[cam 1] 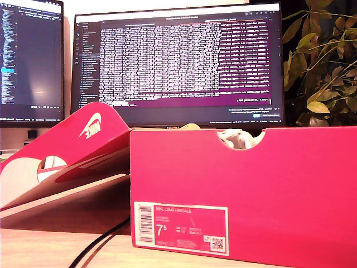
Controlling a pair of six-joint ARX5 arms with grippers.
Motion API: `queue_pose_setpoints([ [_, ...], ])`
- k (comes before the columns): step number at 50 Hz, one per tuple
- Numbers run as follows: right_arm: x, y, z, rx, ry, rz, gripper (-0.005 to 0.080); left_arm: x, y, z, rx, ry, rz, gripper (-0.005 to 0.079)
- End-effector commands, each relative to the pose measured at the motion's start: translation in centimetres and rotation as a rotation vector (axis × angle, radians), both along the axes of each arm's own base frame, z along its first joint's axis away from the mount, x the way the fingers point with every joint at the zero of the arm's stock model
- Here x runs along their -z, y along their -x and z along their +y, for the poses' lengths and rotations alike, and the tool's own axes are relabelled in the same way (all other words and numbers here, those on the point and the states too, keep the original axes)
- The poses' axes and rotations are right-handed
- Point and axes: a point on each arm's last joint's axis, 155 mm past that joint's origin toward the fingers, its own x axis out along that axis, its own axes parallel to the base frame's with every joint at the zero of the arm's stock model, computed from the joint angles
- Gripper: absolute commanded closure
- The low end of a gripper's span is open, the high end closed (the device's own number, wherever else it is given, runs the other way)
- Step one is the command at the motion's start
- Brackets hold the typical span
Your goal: Close the red shoebox by pushing the lid with your left arm and holding the box in place with your right arm
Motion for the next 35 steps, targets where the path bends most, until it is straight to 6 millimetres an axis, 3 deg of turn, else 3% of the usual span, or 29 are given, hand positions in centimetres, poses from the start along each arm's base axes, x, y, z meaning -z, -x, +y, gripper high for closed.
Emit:
queue_pose_setpoints([
  [1,1.0,-0.1,0.0,0.000,-0.005,0.012,0.0764,1.7,0.0,0.1,-0.006,0.004,0.040,0.0761],
  [20,1.0,-0.1,0.0,0.000,-0.018,0.007,0.0764,1.7,0.0,0.1,-0.006,0.004,0.039,0.0761],
  [27,0.6,-0.2,0.0,0.035,-0.226,-0.069,0.0764,1.7,0.0,0.1,-0.006,0.008,0.037,0.0761],
  [35,0.7,-0.3,0.9,0.008,-0.348,-0.086,0.0764,0.5,-0.2,0.0,-0.011,0.061,-0.003,0.0761],
])
